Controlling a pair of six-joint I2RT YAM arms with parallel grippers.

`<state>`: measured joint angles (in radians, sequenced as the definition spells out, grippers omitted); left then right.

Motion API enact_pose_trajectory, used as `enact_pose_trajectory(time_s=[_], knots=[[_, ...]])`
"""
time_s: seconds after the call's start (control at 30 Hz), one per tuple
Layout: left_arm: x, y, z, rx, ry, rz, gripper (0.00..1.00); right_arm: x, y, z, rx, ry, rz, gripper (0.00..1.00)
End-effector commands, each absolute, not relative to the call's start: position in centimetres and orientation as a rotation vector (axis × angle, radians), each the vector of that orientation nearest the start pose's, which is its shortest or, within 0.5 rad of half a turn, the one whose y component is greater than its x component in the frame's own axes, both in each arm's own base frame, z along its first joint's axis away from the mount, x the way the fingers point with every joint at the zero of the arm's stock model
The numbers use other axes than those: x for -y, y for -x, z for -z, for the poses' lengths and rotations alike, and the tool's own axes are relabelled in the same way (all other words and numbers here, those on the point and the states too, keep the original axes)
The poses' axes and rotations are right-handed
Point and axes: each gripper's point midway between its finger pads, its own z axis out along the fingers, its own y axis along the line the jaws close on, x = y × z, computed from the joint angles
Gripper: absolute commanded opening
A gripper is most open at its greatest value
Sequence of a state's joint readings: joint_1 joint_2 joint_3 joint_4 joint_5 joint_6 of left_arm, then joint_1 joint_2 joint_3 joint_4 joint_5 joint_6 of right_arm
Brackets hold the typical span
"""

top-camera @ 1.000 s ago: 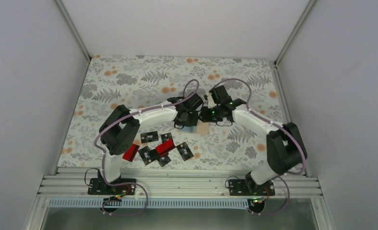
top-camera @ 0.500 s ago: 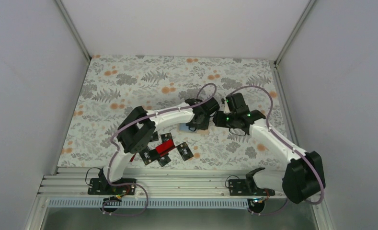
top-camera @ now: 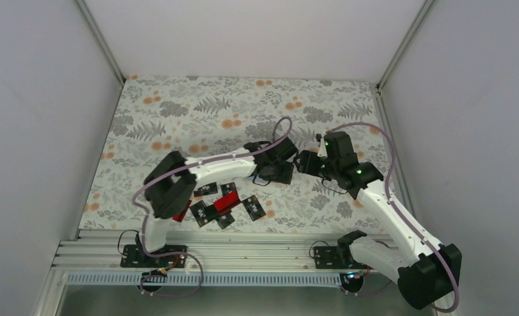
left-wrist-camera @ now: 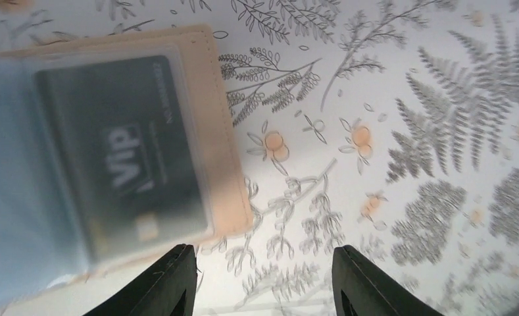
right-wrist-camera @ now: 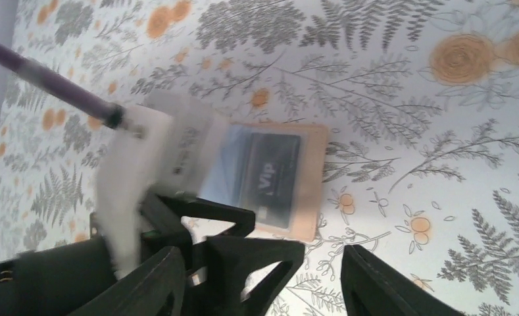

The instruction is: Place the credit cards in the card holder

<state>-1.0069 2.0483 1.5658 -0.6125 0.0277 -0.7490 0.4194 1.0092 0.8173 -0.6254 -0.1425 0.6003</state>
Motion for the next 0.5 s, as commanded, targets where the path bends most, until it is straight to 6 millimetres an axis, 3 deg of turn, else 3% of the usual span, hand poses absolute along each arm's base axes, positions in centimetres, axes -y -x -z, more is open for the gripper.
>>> enact_pose_trajectory(time_s=[0.0,0.13,0.3,0.4,0.47], knots=[[41.2,-25.1,-12.1,-2.669,-0.34,0.69,0.53,-16.8,-24.9,-18.1,-2.463,-0.005,-0.813,0.66],[36.5,-23.2,-11.6,-2.689,-0.27,0.616,0.55,-19.2,-23.0,-17.4,-2.467,0.168,-1.001,0.73],[31.4,-20.9,-9.5,-2.729,-0.185,0.53,0.55,-21.1,-20.9,-14.6,-2.518,0.275,-1.169,0.8],[29.6,-19.9,-8.2,-2.731,-0.183,0.507,0.55,-21.9,-19.9,-12.6,-2.57,0.306,-1.213,0.82],[29.5,-19.8,-7.7,-2.716,-0.22,0.514,0.54,-22.0,-19.4,-11.6,-2.603,0.301,-1.213,0.82]])
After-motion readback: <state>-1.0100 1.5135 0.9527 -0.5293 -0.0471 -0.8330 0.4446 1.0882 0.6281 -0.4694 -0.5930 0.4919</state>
